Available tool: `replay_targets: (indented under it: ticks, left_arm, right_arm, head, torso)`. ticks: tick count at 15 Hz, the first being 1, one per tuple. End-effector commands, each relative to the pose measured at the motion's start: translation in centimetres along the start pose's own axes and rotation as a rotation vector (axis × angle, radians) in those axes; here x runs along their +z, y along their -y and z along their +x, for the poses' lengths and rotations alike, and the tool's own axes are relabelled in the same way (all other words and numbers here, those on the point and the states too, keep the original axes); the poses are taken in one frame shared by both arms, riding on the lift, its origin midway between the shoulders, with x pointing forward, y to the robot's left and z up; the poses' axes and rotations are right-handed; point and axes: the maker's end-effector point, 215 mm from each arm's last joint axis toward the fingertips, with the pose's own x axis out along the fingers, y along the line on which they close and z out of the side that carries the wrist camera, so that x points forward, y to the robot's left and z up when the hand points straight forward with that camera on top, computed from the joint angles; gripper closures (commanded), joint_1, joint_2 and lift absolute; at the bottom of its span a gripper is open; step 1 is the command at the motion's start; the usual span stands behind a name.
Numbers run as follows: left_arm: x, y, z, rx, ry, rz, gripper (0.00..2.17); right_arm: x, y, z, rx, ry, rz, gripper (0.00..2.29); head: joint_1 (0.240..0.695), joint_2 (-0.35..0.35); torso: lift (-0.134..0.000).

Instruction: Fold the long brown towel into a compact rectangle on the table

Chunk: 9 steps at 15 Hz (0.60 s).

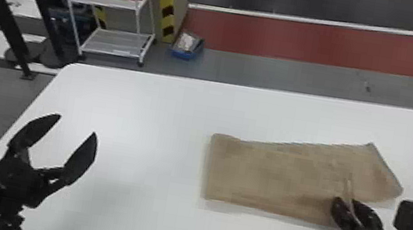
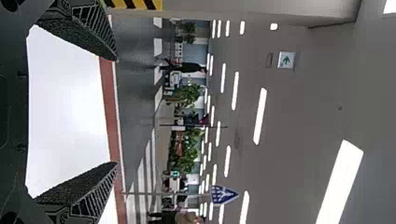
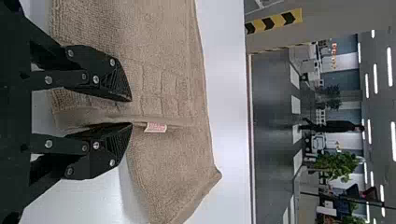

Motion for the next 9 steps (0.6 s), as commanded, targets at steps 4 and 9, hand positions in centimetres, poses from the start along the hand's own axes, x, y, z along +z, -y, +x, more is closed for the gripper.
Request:
replay_targets:
  ticks: [4, 9]
  left_arm:
    - [-1.44, 0.94, 0.11, -0.054, -0.08, 0.03, 0.09]
    - [-1.64, 1.09, 0.01, -0.063, -0.083, 0.027, 0.09]
  right_arm:
    - [1.23, -1.26, -0.09, 0.018, 0.021, -0.014, 0.97]
    - [1.02, -0.6, -0.47, 0.007, 0.008, -0.01, 0.88]
  head:
    - [0.695, 0.091]
    - [0.695, 0.094]
  torso:
    - [-0.123]
    - [-0.123]
